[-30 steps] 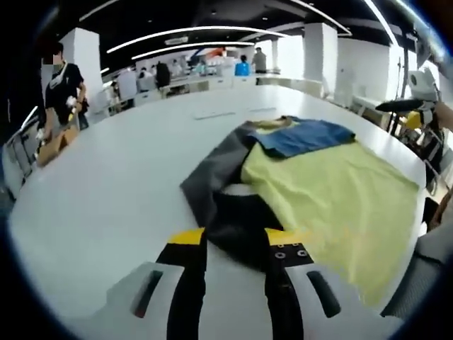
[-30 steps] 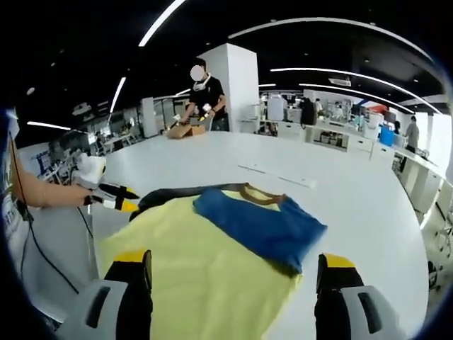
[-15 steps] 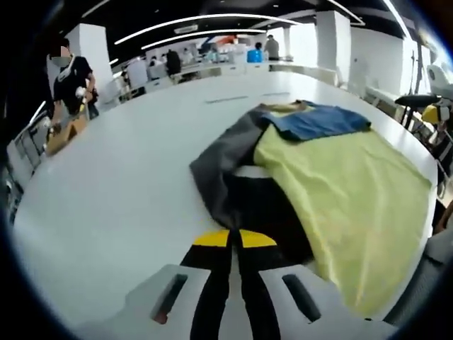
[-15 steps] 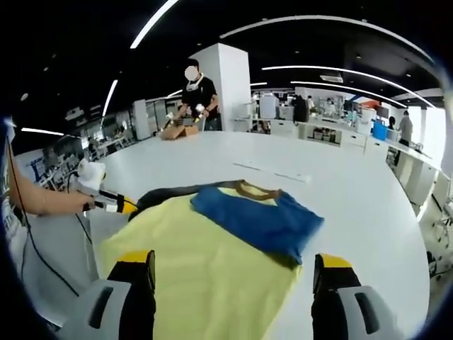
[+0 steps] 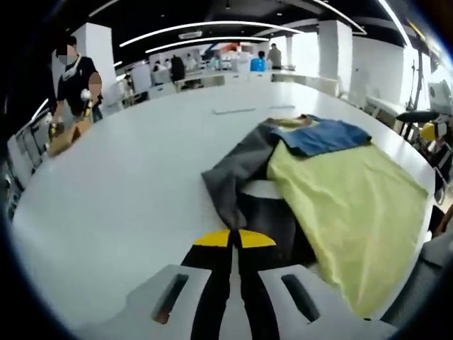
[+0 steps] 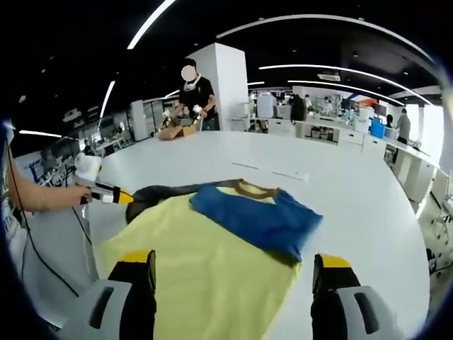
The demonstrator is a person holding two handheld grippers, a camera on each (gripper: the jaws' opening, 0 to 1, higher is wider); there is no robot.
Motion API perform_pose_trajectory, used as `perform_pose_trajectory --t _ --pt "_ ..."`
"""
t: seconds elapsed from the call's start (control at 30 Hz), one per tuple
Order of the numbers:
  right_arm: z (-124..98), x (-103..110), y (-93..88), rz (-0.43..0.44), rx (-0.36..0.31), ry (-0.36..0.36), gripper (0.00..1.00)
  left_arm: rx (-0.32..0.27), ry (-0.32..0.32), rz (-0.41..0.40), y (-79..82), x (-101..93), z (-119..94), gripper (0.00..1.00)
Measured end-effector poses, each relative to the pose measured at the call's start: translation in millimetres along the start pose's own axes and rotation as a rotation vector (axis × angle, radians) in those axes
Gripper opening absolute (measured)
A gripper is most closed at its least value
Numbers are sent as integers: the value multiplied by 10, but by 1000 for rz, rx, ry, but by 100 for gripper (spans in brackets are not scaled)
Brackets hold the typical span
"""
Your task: Fold the garment on the visible template until the final outline fits inside the template.
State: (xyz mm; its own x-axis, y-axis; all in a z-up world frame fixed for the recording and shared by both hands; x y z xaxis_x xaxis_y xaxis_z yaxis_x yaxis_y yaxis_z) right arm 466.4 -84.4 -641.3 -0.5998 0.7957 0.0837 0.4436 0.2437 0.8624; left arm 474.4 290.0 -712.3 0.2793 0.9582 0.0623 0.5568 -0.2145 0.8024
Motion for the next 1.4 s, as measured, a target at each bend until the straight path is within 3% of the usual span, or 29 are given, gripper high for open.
perform_pose_trajectory --t 0.33,0.7,0.83,1.1,1.4 --pt "-20 18 -5 -12 1 0 91 -14 42 26 77 242 -40 0" --pt "-49 2 -42 0 3 -15 91 -25 61 19 231 350 -100 0" --pt "-65 -8 -50 3 4 -21 91 -60 44 20 390 270 -127 0" --pt "-60 -10 -36 2 2 -22 91 -113 -33 46 777 -90 -94 0" --pt "-73 -30 -41 -3 6 -28 91 -114 -115 32 904 -549 52 0"
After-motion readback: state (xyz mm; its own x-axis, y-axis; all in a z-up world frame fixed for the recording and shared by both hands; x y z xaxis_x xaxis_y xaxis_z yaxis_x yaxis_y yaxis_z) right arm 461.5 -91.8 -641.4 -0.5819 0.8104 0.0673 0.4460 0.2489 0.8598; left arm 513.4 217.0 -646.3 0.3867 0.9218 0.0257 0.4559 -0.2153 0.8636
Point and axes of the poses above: the point that each gripper's makers call its tool centre point, and the gripper's own axes: z roughly forward along the fingers, x roughly to its left, y roughly out of its top, the point moved 1 cm from there along -z, roughly backward along the fingers
